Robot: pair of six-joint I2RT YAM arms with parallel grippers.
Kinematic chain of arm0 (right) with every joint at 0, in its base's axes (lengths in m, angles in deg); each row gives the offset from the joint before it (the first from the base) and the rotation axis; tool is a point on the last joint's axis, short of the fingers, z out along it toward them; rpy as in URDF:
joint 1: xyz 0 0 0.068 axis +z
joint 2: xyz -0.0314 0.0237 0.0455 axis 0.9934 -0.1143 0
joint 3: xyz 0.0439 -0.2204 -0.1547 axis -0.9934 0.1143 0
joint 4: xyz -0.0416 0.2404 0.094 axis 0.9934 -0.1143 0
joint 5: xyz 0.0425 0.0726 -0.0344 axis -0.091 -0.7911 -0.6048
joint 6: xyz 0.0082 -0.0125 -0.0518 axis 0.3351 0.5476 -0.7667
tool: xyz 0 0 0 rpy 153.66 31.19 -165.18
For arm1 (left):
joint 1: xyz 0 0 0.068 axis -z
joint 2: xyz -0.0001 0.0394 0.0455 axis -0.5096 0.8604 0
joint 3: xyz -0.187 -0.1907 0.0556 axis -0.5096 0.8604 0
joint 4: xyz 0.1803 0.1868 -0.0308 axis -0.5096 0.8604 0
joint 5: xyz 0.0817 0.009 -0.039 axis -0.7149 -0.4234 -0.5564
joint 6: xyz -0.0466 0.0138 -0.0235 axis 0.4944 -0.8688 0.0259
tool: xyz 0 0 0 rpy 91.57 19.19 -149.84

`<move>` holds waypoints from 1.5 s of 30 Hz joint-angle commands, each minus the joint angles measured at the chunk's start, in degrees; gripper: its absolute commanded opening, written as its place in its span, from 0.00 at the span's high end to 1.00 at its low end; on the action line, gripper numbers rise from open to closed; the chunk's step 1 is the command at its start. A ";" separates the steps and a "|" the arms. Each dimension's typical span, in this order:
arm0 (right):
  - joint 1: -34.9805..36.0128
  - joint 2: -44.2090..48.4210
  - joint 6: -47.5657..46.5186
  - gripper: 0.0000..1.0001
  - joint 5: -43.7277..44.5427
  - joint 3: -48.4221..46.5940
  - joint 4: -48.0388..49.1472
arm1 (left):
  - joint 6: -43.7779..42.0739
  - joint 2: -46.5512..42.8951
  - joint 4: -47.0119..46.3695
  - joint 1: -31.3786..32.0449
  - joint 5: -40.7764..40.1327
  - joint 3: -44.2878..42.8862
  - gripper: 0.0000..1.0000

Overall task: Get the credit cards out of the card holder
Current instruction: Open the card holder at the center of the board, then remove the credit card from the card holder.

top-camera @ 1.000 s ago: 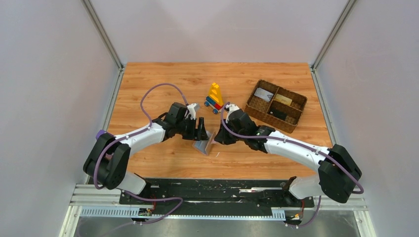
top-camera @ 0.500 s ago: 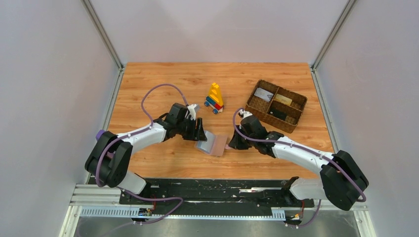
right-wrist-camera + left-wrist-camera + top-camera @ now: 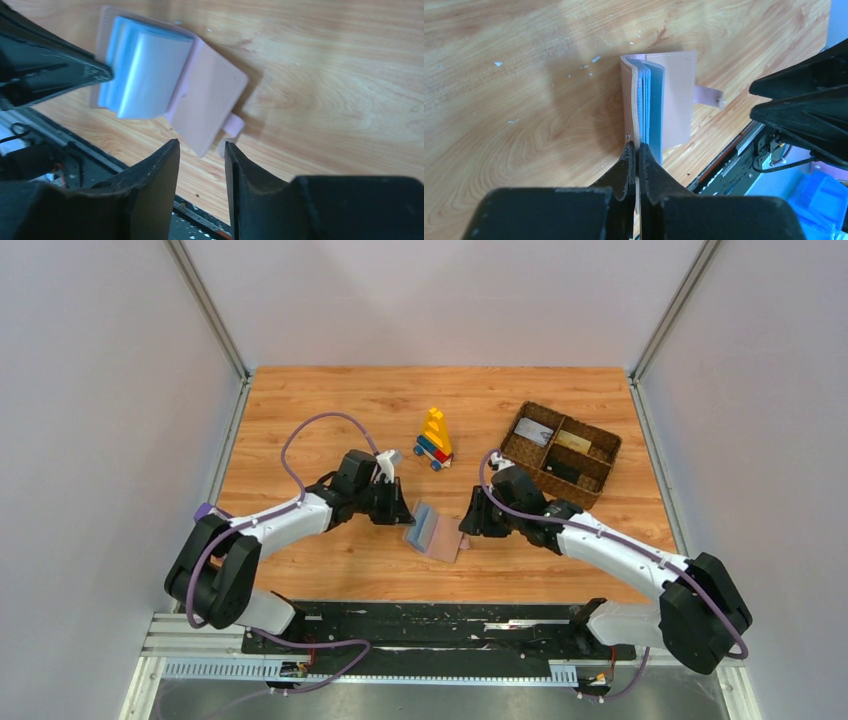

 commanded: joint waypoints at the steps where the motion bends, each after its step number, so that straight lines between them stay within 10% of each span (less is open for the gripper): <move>1: -0.26 3.07 2.34 0.59 -3.26 -5.43 -0.63 | 2.08 -5.52 1.23 -0.02 -1.50 0.15 1.00; 29: 2.26 -21.77 12.21 0.32 -14.13 -15.69 12.51 | 11.76 -14.59 2.42 0.37 -6.71 5.98 1.00; 45: 2.71 -19.52 9.98 0.53 -5.54 -13.72 5.47 | 10.46 -15.76 4.92 0.42 -7.75 6.06 1.00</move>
